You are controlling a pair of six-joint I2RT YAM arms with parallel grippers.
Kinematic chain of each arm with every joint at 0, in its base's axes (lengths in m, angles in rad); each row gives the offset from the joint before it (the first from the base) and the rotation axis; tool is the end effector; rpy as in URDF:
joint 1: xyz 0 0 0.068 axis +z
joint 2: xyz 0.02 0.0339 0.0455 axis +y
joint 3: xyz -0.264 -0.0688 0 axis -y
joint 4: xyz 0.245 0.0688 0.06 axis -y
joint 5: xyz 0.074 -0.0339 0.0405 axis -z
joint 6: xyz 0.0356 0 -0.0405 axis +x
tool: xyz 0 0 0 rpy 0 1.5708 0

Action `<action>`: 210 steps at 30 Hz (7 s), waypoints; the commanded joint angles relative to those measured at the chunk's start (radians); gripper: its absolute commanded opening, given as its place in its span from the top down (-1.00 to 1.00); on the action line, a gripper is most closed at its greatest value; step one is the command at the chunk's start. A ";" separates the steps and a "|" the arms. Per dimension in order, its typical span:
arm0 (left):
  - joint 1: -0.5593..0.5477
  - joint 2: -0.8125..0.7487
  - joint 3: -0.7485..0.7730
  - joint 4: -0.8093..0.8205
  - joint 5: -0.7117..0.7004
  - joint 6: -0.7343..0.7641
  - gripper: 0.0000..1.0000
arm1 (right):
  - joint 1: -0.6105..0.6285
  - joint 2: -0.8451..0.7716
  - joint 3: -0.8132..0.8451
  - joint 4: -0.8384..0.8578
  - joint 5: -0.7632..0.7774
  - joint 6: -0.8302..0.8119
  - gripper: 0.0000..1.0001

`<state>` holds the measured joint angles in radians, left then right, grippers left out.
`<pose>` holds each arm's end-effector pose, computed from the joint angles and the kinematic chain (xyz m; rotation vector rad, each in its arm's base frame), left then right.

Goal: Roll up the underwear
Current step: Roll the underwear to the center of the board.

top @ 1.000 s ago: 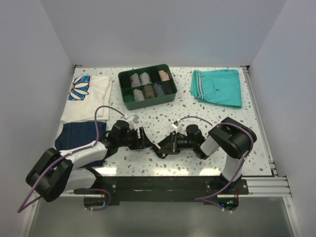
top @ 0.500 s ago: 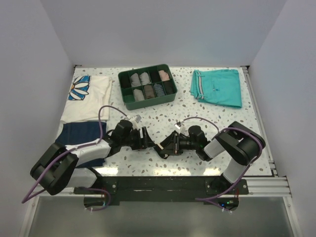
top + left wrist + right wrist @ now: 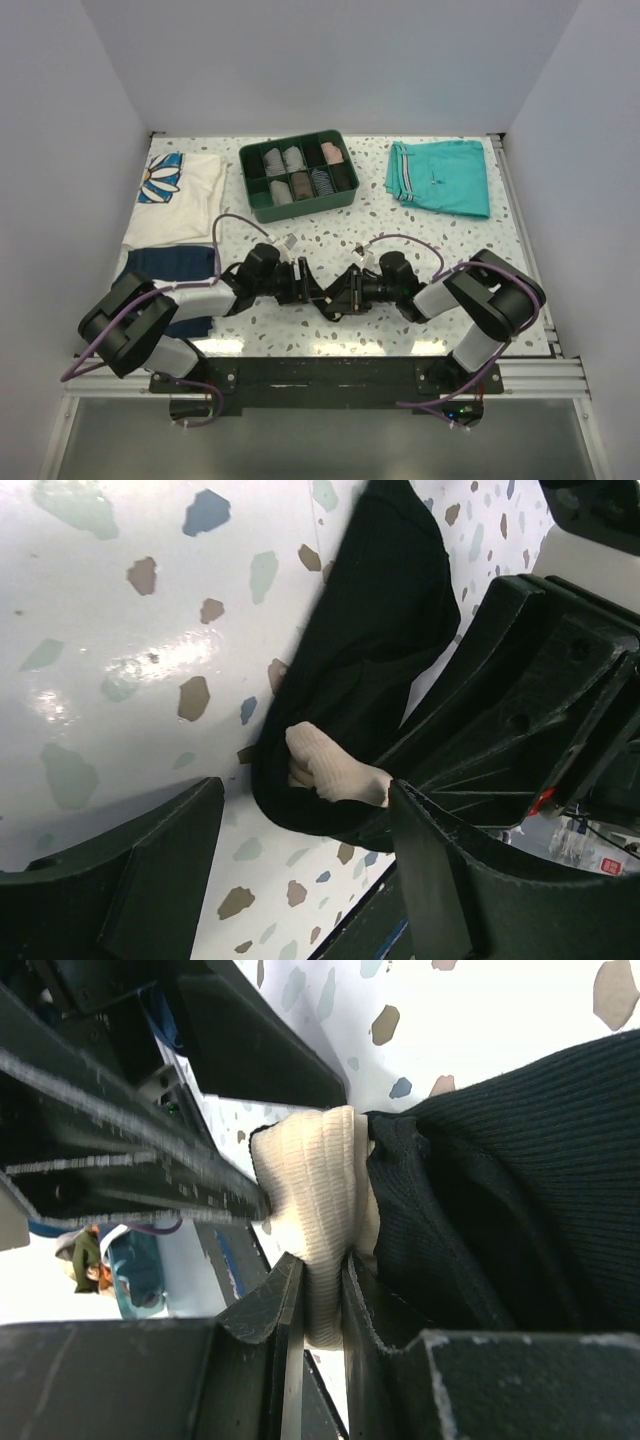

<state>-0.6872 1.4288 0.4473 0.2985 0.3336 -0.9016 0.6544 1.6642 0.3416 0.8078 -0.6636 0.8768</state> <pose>0.1875 -0.1690 0.1366 -0.0686 2.5102 -1.1446 0.1864 0.1707 0.1034 -0.2084 2.3863 1.5325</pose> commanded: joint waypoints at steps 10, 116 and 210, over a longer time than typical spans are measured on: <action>-0.048 0.073 0.125 -0.105 -0.087 -0.026 0.07 | -0.002 -0.038 0.004 -0.154 0.055 -0.084 1.00; 0.420 -0.369 0.071 -0.550 -0.143 0.109 -0.11 | 0.498 0.006 0.452 -0.534 0.555 -0.403 0.97; 0.213 -0.254 -0.151 -0.214 -0.126 0.029 0.93 | 0.197 0.140 0.553 -0.743 0.197 -0.287 -0.04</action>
<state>-0.4576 1.1473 0.2504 0.1875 0.2543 -0.9226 0.8356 1.8874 0.9051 0.2073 -0.6144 0.6804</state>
